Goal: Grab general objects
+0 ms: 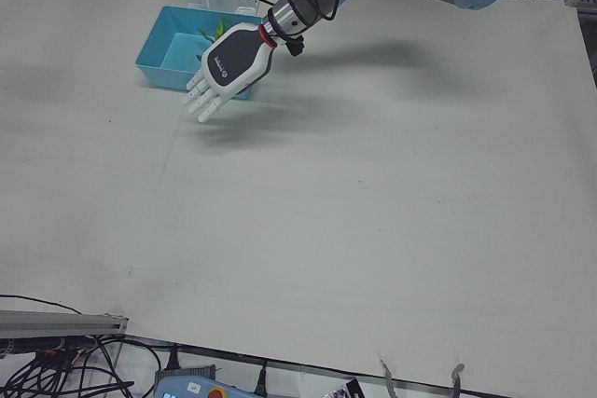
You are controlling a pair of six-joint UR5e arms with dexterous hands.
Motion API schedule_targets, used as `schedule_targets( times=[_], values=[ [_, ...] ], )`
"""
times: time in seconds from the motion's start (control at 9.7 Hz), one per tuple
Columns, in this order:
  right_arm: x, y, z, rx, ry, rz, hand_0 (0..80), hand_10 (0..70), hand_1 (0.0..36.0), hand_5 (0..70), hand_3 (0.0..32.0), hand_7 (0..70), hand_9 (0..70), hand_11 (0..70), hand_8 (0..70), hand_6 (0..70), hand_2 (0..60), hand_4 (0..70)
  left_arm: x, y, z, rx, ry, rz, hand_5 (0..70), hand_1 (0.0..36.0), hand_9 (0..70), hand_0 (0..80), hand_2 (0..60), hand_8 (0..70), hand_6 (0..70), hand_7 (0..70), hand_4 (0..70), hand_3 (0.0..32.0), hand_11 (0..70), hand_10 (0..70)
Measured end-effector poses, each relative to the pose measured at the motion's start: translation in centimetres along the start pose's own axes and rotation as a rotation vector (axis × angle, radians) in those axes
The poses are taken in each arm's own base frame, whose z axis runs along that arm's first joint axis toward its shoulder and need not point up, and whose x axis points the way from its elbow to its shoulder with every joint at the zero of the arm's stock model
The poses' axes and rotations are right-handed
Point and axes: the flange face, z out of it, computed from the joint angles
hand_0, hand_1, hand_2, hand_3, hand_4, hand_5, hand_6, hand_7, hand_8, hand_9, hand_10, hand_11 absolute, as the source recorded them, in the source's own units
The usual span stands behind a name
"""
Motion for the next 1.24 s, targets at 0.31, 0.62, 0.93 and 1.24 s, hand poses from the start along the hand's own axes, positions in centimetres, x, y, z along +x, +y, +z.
schedule_targets(
  times=[0.31, 0.62, 0.93, 1.24],
  values=[
    [0.0, 0.0, 0.0, 0.001, 0.0, 0.0, 0.0, 0.0, 0.0, 0.0, 0.0, 0.0, 0.0, 0.0, 0.0, 0.0, 0.0, 0.0, 0.4, -2.0, -2.8, 0.032, -0.003, 0.001, 0.0, 0.0, 0.0, 44.5, 0.0, 0.0, 0.0, 5.6, 0.0, 15.6, 0.0, 0.0],
    [0.0, -0.1, 0.0, 0.001, 0.0, -0.001, 0.0, 0.0, 0.0, 0.0, 0.0, 0.0, 0.0, 0.0, 0.0, 0.0, 0.0, 0.0, 2.8, -7.8, -0.8, 0.116, 0.004, -0.061, 0.0, 1.4, 0.2, 46.3, 0.0, 0.0, 0.0, 8.4, 0.0, 5.6, 0.0, 0.0],
    [0.0, 0.0, 0.0, 0.0, 0.0, -0.001, 0.0, 0.0, 0.0, 0.0, 0.0, 0.0, 0.0, 0.0, 0.0, 0.0, 0.0, 0.0, 5.6, -16.6, -2.5, 0.253, 0.11, -0.211, 2.5, 2.0, 0.9, 46.8, 0.0, 0.0, 0.0, 11.7, 1.8, 0.0, 0.0, 0.0],
    [0.0, 0.1, 0.0, -0.003, 0.0, -0.001, 0.0, 0.0, 0.0, 0.0, 0.0, 0.0, 0.0, 0.0, 0.0, 0.0, 0.0, 0.0, 0.7, -26.9, -7.8, 0.388, 0.254, -0.367, 4.3, 3.7, 1.3, 47.3, 0.0, 0.0, 0.8, 13.6, 6.4, 0.0, 0.0, 0.0]
  ],
)
